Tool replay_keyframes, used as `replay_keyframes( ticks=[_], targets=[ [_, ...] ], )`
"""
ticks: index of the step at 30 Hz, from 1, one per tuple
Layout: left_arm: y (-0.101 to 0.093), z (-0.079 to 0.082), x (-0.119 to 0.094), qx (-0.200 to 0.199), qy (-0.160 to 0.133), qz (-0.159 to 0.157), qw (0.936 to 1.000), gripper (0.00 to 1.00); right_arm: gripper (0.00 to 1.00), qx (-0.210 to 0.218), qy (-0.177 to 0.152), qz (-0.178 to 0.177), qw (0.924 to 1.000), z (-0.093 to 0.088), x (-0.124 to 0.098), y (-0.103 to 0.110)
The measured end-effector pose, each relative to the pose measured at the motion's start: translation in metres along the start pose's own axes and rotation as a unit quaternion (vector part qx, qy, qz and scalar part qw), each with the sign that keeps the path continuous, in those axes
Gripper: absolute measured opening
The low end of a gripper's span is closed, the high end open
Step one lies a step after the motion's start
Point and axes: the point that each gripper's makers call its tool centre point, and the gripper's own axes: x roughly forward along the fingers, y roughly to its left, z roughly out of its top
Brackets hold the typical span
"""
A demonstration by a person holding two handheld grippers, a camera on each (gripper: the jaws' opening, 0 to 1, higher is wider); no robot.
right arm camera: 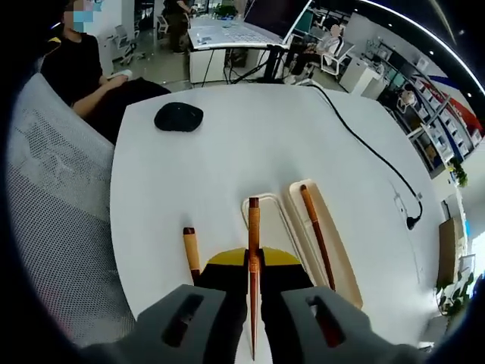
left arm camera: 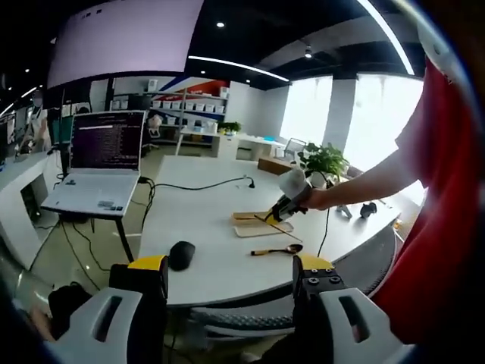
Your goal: Arrange the utensils inside the cutlery case until each visible utensil rests in its matching compartment.
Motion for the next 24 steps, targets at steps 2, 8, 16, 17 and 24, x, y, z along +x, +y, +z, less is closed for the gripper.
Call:
replay_keyframes(
  ticks=[2, 8, 16, 17, 24],
  targets=[
    [0.001, 0.001, -0.001, 0.002, -0.002, 0.0, 1.0, 0.68, 0.02, 0.004, -0.001, -0.002, 1.0, -0.001, -0.001, -0.001],
    [0.003, -0.003, 0.002, -0.001, 0.005, -0.004, 1.0, 0.68, 0.02, 0.008, -0.003, -0.011, 0.9999, -0.002, -0.006, -0.005],
    [0.003, 0.003, 0.004, 0.007, 0.003, -0.013, 0.9999, 0.68, 0.01, 0.016, -0.024, -0.047, 0.9985, 0.004, -0.021, -0.01],
    [0.004, 0.003, 0.004, 0.006, 0.003, -0.014, 0.9999, 0.68, 0.01, 0.024, -0.022, -0.055, 0.9979, 0.002, -0.02, -0.015],
    [0.006, -0.001, 0.003, 0.007, 0.01, -0.011, 0.9999, 0.68, 0.01, 0.02, -0.023, -0.081, 0.9962, 0.0, -0.023, -0.024]
  ],
)
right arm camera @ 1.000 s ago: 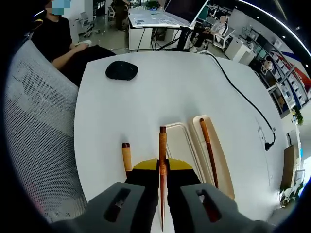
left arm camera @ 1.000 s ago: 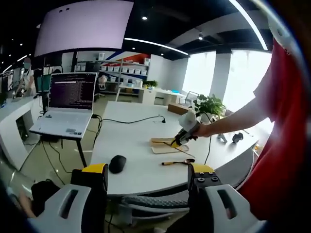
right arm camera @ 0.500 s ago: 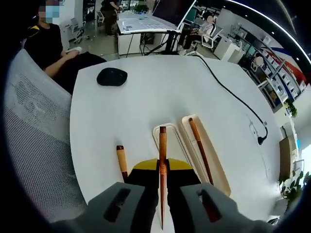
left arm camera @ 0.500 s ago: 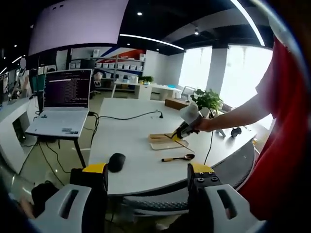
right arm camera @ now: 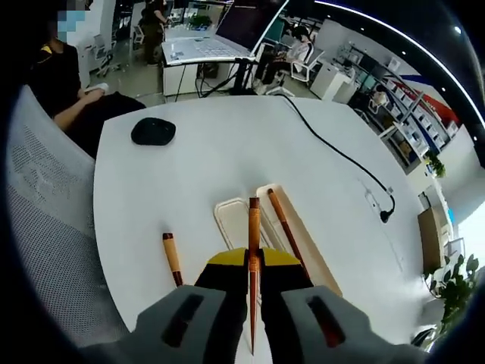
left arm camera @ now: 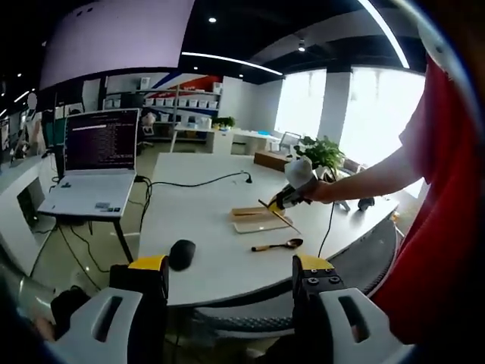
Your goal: Arrange the utensils inside the cutlery case until each visible utensil rests in its matching compartment.
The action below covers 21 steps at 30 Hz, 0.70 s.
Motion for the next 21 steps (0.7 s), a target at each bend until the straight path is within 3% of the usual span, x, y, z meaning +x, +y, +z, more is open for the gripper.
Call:
replay_keyframes(
  ticks=[4, 6, 8, 21],
  targets=[
    [-0.001, -0.001, 0.0, 0.003, 0.004, 0.0, 1.0, 0.68, 0.01, -0.05, 0.02, -0.02, 0.9983, -0.002, -0.002, 0.001],
    [-0.002, 0.001, 0.0, 0.006, 0.002, -0.001, 1.0, 0.68, 0.01, -0.053, 0.017, -0.019, 0.9983, 0.001, -0.001, 0.006],
    [-0.002, 0.001, 0.0, 0.004, 0.004, -0.001, 1.0, 0.68, 0.01, -0.075, 0.021, -0.034, 0.9964, 0.002, 0.002, -0.001],
    [-0.002, 0.003, 0.002, 0.013, 0.016, 0.003, 0.9998, 0.68, 0.02, -0.058, 0.012, -0.042, 0.9973, 0.001, 0.003, -0.013]
  ],
)
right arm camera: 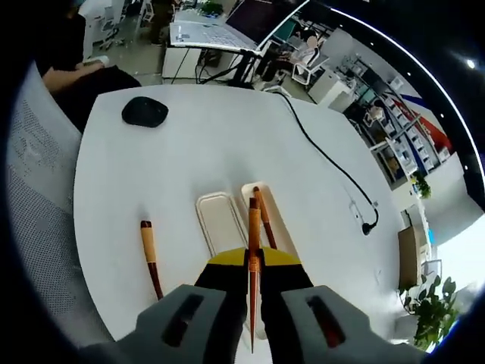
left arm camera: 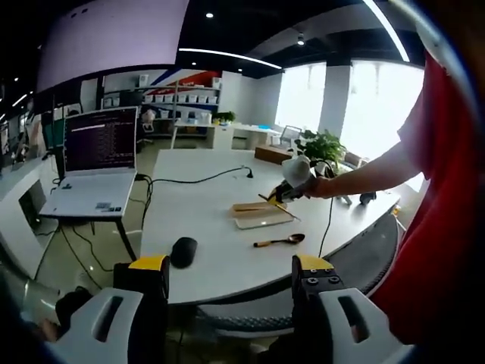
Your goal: Arrange the utensils inside the cutlery case until each visible utensil rests in its matching compartment.
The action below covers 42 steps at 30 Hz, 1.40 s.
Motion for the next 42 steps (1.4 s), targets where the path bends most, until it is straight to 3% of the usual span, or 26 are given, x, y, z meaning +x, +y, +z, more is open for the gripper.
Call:
replay_keyframes(
  ticks=[2, 4, 10, 17, 35, 42],
  targets=[
    [0.001, 0.002, 0.0, 0.003, -0.001, 0.003, 1.0, 0.68, 0.02, -0.004, -0.005, 0.01, 0.9999, 0.0, -0.001, 0.004],
    [0.001, 0.002, 0.0, 0.001, 0.0, 0.003, 1.0, 0.68, 0.02, -0.037, 0.006, 0.007, 0.9993, -0.004, 0.0, 0.005],
    [-0.001, 0.001, -0.001, 0.004, 0.005, 0.004, 1.0, 0.68, 0.02, -0.024, -0.003, -0.003, 0.9997, -0.002, -0.003, 0.0],
    [0.0, 0.003, -0.002, 0.008, 0.004, 0.008, 0.9999, 0.67, 0.02, -0.024, 0.008, -0.012, 0.9996, -0.006, 0.0, -0.008],
    [-0.002, 0.006, -0.003, 0.012, 0.007, 0.022, 0.9997, 0.67, 0.02, -0.012, 0.013, -0.011, 0.9998, -0.008, 0.005, -0.023],
    [-0.007, 0.0, 0.001, 0.015, 0.02, 0.016, 0.9996, 0.67, 0.02, 0.0, 0.02, 0.001, 0.9998, -0.014, 0.013, -0.029]
  ],
)
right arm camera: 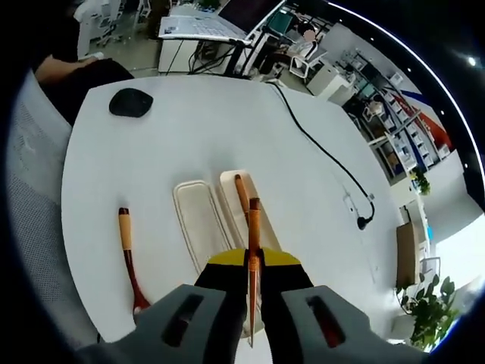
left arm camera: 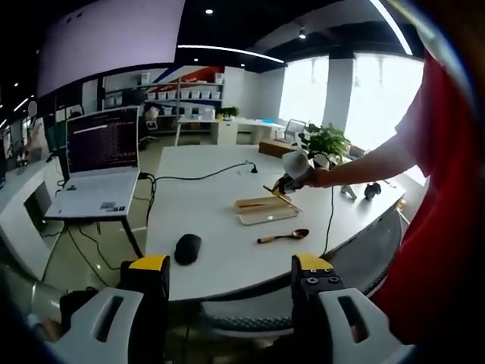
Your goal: Arrange the utensils inside the cutlery case until each visible utensil rests in its matching compartment.
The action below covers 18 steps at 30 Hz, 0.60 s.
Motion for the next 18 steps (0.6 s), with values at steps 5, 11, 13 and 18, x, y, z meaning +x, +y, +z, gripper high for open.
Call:
replay_keyframes(
  ticks=[5, 11, 13, 18],
  targets=[
    [-0.001, 0.001, -0.002, -0.01, -0.005, 0.003, 0.9999, 0.67, 0.02, 0.001, 0.003, 0.012, 0.9999, -0.001, 0.01, -0.001],
    [0.002, -0.003, -0.007, -0.003, 0.0, 0.013, 0.9999, 0.67, 0.02, 0.007, 0.015, 0.032, 0.9993, -0.006, 0.024, -0.005],
    [0.001, -0.01, -0.004, -0.024, 0.008, 0.008, 0.9996, 0.67, 0.02, 0.009, 0.023, 0.039, 0.999, -0.01, 0.03, -0.009],
    [-0.006, -0.009, 0.003, -0.011, 0.017, -0.003, 0.9998, 0.68, 0.02, 0.012, 0.041, 0.064, 0.9971, -0.01, 0.038, -0.013]
  ],
)
